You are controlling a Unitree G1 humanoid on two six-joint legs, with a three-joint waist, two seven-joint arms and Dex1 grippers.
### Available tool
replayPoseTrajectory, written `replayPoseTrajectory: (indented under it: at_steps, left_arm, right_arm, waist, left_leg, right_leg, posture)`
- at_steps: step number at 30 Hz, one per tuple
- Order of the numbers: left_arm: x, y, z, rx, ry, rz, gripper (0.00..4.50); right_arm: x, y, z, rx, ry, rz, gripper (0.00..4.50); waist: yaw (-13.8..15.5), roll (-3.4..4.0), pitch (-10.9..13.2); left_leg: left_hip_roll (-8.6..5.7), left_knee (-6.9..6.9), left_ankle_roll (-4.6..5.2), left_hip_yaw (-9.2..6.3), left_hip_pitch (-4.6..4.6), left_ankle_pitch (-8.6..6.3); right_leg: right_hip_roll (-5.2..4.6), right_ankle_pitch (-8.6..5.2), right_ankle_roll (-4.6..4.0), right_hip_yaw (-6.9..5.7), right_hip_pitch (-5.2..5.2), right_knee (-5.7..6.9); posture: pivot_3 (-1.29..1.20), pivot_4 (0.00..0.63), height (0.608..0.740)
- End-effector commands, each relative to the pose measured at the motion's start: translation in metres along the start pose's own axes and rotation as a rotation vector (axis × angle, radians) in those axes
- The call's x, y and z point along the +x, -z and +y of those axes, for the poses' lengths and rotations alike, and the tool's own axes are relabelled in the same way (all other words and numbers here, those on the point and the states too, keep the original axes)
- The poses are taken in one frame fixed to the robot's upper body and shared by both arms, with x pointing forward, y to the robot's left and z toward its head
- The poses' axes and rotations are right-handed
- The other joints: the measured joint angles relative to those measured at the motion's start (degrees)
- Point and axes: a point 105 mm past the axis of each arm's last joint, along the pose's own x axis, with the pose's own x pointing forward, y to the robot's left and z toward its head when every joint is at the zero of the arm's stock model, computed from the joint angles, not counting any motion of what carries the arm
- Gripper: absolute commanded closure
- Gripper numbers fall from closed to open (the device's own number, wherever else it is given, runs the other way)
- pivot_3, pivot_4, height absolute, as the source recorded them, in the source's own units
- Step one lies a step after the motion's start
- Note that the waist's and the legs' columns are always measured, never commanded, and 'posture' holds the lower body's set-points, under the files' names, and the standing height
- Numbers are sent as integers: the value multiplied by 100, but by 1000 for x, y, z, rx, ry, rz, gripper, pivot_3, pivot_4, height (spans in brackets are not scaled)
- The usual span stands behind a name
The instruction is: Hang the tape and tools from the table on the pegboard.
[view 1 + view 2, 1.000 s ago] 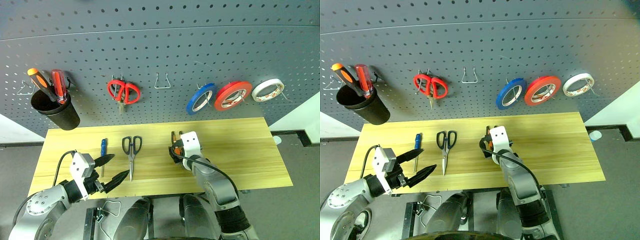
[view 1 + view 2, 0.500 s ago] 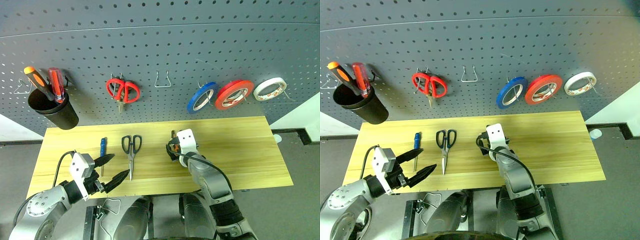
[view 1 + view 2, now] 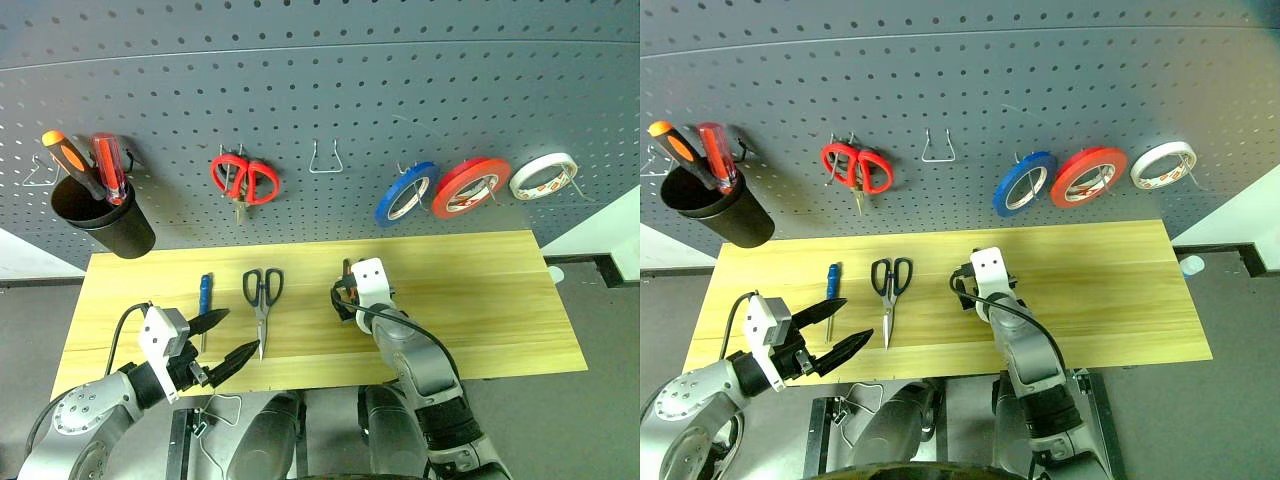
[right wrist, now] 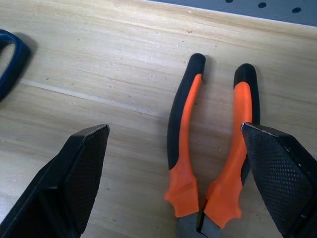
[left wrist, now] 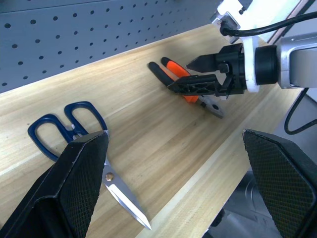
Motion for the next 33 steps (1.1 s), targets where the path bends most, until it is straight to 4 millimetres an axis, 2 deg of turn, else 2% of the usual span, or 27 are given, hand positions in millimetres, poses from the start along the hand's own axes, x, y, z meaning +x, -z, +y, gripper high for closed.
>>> replayPoseTrajectory:
  at_steps: [1, 20, 25, 33]
  left_arm:
    - [-2, -7, -4, 16, 10, -16, 0]
    - [2, -9, -3, 24, 29, -18, 0]
    - [4, -10, -3, 26, 36, -19, 0]
    - [4, -9, -4, 24, 40, -18, 0]
  right_arm:
    - [2, 0, -3, -8, 20, 10, 51]
    - [6, 11, -27, -49, 143, 88, 51]
    - [5, 22, -17, -21, 61, 181, 51]
    - [4, 22, -21, -18, 64, 189, 51]
  waist:
    - [-1, 1, 3]
    - [3, 2, 6]
    - [-2, 0, 5]
    - [-1, 0, 5]
  left_leg:
    - [0, 0, 0, 0, 0, 0]
    - [0, 0, 0, -2, -1, 0]
    - [0, 0, 0, -2, 0, 0]
    - [0, 1, -1, -2, 0, 0]
  right_leg:
    - [0, 0, 0, 0, 0, 0]
    - [0, 0, 0, -2, 0, 0]
    - [-1, 0, 0, -2, 0, 0]
    - [-1, 0, -1, -4, 1, 0]
  posture:
    - [120, 315, 739]
    - [115, 308, 739]
    - [112, 299, 739]
    - [111, 304, 739]
